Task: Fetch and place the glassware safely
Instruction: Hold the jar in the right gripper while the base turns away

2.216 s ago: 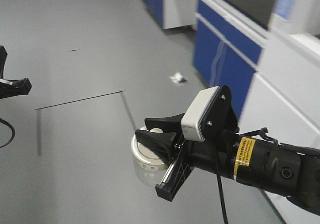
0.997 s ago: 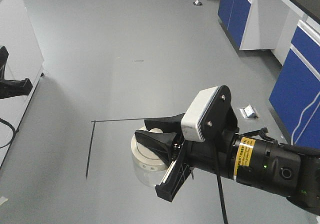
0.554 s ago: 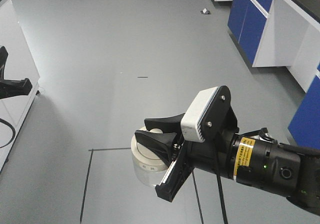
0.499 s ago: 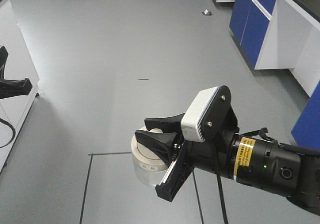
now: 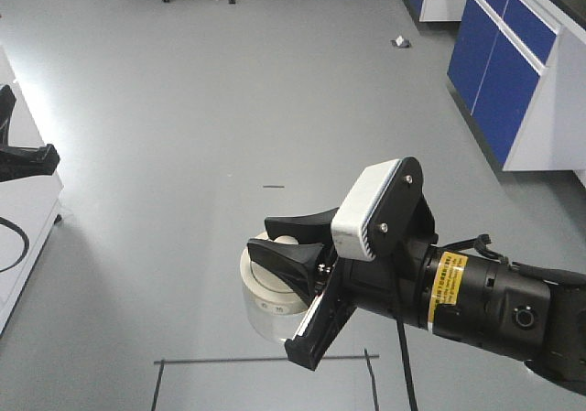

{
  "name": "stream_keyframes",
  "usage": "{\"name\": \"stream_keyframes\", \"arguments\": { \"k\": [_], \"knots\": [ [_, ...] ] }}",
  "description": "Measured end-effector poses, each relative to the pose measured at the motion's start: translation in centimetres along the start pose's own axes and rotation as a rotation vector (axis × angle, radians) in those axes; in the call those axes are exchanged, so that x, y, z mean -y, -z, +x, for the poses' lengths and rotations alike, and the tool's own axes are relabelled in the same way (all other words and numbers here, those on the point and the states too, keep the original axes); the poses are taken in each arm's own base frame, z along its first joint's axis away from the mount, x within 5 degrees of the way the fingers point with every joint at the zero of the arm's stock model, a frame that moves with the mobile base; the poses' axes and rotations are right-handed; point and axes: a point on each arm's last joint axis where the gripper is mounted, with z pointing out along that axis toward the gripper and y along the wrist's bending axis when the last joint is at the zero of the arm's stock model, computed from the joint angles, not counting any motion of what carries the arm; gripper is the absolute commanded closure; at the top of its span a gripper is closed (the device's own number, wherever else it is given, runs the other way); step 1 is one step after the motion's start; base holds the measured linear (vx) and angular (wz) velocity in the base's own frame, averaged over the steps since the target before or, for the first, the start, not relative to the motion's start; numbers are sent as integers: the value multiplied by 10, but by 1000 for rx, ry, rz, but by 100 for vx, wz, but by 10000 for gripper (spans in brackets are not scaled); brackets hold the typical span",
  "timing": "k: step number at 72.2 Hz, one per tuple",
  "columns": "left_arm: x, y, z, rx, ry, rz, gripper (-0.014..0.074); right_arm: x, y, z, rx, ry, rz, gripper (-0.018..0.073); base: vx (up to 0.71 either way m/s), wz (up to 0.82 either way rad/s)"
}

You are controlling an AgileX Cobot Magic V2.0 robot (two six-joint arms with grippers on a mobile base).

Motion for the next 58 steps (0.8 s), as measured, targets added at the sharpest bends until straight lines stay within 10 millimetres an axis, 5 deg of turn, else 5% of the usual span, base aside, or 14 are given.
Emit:
{"name": "stream_keyframes", "arguments": {
  "k": [58],
  "knots": [
    [0,0,0,0,0,0,595,0,0,0,2,0,-2,563,56,4]
  ]
}}
